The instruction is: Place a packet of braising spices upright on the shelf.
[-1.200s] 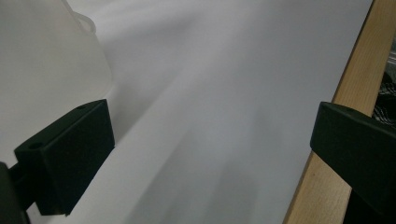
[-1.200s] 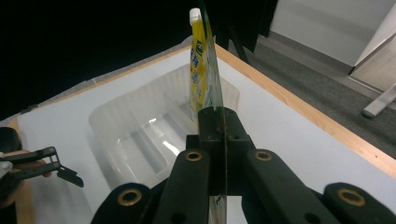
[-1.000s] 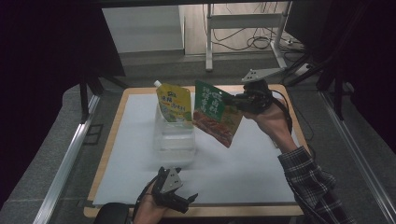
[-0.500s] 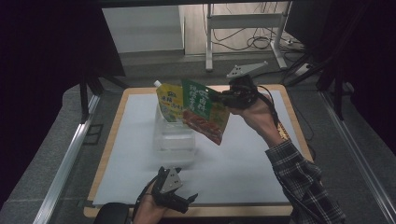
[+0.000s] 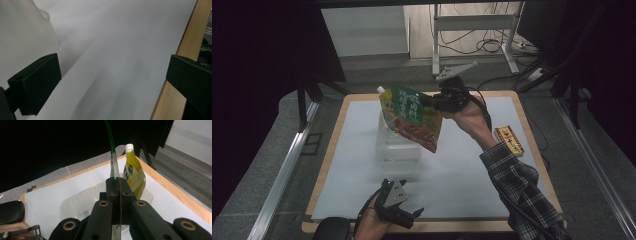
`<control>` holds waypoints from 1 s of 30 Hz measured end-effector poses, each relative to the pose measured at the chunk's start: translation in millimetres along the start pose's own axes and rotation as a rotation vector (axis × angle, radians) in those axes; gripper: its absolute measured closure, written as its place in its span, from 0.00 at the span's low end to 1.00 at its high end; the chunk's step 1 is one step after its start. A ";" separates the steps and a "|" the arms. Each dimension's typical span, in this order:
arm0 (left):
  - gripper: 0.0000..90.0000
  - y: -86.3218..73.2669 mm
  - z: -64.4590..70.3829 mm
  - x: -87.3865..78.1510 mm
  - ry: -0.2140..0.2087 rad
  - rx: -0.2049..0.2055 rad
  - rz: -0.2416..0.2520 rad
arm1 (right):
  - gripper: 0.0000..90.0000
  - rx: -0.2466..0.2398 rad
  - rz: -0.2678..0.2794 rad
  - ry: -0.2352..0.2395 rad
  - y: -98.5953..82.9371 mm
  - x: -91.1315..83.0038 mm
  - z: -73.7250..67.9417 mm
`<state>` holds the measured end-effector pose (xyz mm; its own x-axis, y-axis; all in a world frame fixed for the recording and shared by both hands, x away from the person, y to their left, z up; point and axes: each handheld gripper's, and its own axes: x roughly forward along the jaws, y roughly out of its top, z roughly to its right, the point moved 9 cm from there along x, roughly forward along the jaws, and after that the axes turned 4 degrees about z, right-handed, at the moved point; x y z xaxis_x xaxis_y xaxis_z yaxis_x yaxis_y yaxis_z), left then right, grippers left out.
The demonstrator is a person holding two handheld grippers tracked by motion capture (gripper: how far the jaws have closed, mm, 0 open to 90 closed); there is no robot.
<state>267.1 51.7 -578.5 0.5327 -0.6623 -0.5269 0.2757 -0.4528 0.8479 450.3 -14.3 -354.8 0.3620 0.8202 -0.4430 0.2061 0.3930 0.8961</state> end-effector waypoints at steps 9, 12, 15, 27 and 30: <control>0.00 -0.1 -0.3 -0.1 -0.001 -0.002 0.000 | 0.99 0.002 0.010 0.018 5.7 21.3 -0.4; 0.00 -0.2 -0.4 -0.2 -0.001 -0.001 0.000 | 0.99 -0.005 0.007 0.020 7.3 27.6 -1.1; 0.00 -0.3 -0.6 -0.3 0.000 -0.001 -0.001 | 0.99 -0.013 0.009 0.028 9.0 35.0 -3.1; 0.00 -1.2 -1.6 -0.8 0.001 0.004 -0.007 | 0.99 -0.013 0.000 0.061 4.3 62.8 -9.3; 0.00 -1.3 -1.9 -0.9 0.002 0.002 -0.008 | 0.99 -0.004 0.000 0.068 1.6 66.3 -7.5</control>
<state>267.7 54.0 -579.0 0.5321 -0.6575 -0.5334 0.2783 -0.4592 0.8436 467.8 43.8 -382.6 0.2998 0.8464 -0.4401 0.2021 0.3945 0.8964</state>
